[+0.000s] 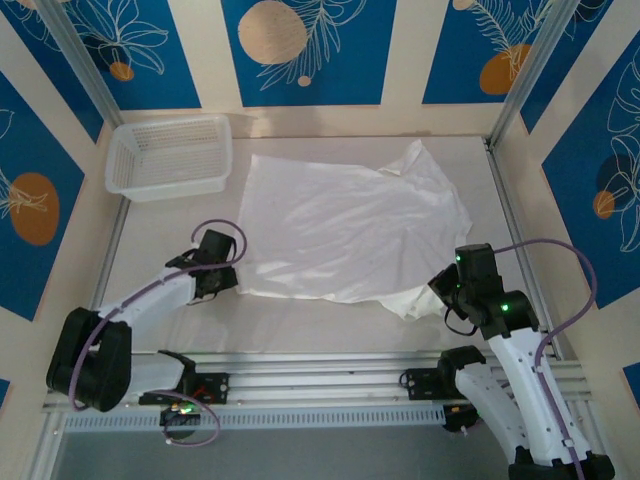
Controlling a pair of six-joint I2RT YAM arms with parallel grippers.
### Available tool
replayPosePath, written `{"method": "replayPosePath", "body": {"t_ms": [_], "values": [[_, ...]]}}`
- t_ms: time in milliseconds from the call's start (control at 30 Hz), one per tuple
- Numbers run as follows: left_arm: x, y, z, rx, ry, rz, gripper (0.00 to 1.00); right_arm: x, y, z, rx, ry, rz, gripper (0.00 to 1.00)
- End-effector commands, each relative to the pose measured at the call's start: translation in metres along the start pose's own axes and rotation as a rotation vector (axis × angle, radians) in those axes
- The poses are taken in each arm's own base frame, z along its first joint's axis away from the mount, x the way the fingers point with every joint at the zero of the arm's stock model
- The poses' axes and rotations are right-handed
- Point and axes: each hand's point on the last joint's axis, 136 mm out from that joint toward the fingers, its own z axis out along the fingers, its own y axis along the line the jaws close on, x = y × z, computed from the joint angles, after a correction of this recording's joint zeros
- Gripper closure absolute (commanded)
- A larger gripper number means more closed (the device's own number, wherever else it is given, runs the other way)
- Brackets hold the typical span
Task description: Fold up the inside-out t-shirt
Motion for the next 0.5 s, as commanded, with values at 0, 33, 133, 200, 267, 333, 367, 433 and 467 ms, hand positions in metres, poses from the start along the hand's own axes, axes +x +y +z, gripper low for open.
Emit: {"method": "replayPosePath", "body": {"t_ms": [0, 33, 133, 200, 267, 333, 367, 433, 467], "values": [[-0.002, -0.018, -0.019, 0.095, -0.036, 0.005, 0.66, 0.008, 0.012, 0.002, -0.062, 0.052, -0.038, 1.0], [-0.001, -0.027, -0.026, 0.103, -0.063, 0.048, 0.65, 0.008, 0.013, 0.003, -0.064, 0.055, -0.038, 1.0], [0.006, -0.038, -0.038, 0.011, -0.092, 0.159, 0.62, 0.008, 0.016, 0.006, -0.074, 0.061, -0.033, 1.0], [0.01, -0.035, -0.033, -0.079, -0.082, 0.188, 0.61, 0.009, 0.017, 0.008, -0.081, 0.066, -0.031, 1.0], [0.012, -0.036, -0.025, -0.149, -0.091, 0.239, 0.59, 0.009, 0.017, 0.009, -0.078, 0.067, -0.029, 1.0], [0.014, -0.041, -0.016, -0.186, -0.08, 0.278, 0.59, 0.008, 0.017, 0.008, -0.075, 0.066, -0.033, 1.0], [0.015, -0.043, -0.011, -0.199, -0.068, 0.292, 0.58, 0.008, 0.017, 0.006, -0.073, 0.065, -0.037, 1.0], [0.02, -0.046, -0.001, -0.216, -0.035, 0.31, 0.58, 0.008, 0.015, 0.006, -0.066, 0.063, -0.037, 1.0], [0.023, -0.046, 0.004, -0.228, -0.017, 0.32, 0.58, 0.008, 0.015, 0.005, -0.066, 0.062, -0.037, 1.0]]}}
